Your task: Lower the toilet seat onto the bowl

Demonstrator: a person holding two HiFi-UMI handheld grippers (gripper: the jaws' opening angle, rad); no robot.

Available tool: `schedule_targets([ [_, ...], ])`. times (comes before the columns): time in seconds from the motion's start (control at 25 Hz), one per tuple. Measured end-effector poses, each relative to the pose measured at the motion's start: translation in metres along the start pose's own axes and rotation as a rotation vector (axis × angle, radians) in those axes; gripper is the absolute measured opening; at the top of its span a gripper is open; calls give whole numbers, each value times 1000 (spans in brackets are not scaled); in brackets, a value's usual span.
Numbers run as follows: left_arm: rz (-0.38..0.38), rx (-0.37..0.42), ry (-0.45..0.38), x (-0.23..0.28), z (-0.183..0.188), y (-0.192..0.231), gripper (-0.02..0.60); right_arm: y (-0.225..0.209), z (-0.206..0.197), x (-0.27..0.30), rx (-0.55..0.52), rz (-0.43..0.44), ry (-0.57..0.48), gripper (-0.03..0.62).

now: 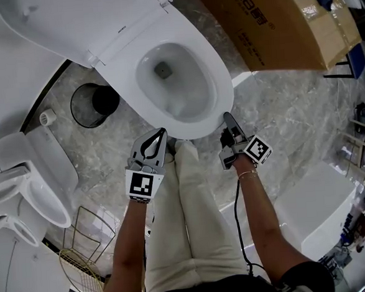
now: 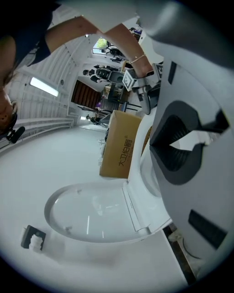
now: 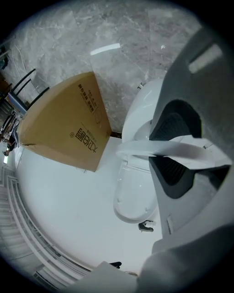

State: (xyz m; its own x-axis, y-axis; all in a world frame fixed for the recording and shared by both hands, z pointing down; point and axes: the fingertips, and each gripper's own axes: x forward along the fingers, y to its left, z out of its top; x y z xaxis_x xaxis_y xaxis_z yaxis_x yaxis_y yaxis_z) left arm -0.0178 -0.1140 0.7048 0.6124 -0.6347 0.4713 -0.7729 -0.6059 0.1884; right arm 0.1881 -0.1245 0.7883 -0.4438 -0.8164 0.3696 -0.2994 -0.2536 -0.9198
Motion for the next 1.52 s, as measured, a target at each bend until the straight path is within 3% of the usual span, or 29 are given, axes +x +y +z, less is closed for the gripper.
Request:
schedule_targets([
  [0.08, 6, 0, -9, -3, 1, -1, 5, -7, 0, 3, 8, 2, -1, 115],
  [0.24, 13, 56, -100, -8, 24, 2, 5, -38, 1, 1, -37, -86, 10, 115],
  [0.36, -5, 199, -73, -13, 27, 4, 3, -43, -2, 7, -10, -72, 6, 115],
  [0.52, -13, 253, -57, -19, 28, 6, 3, -56, -3, 14, -11, -83, 15, 116],
  [0.56, -7, 233, -64, -21, 29, 7, 3, -60, -4, 14, -8, -97, 17, 117],
  [0.68, 65, 13, -116, -27, 30, 13, 3, -75, -5, 15, -1, -141, 22, 117],
  [0.76, 88, -41, -117, -30, 27, 15, 5, -80, -6, 17, 2, -152, 26, 117],
  [1.04, 111, -34, -104, -35, 25, 23, 5, -89, -7, 21, 0, -161, 43, 121],
  [1.32, 140, 2, -117, -45, 35, 26, 4, -82, -2, 4, 7, -223, -3, 115],
  [1.52, 171, 44, -123, -65, 59, 31, 4, -33, 2, -8, -183, -227, 58, 35],
])
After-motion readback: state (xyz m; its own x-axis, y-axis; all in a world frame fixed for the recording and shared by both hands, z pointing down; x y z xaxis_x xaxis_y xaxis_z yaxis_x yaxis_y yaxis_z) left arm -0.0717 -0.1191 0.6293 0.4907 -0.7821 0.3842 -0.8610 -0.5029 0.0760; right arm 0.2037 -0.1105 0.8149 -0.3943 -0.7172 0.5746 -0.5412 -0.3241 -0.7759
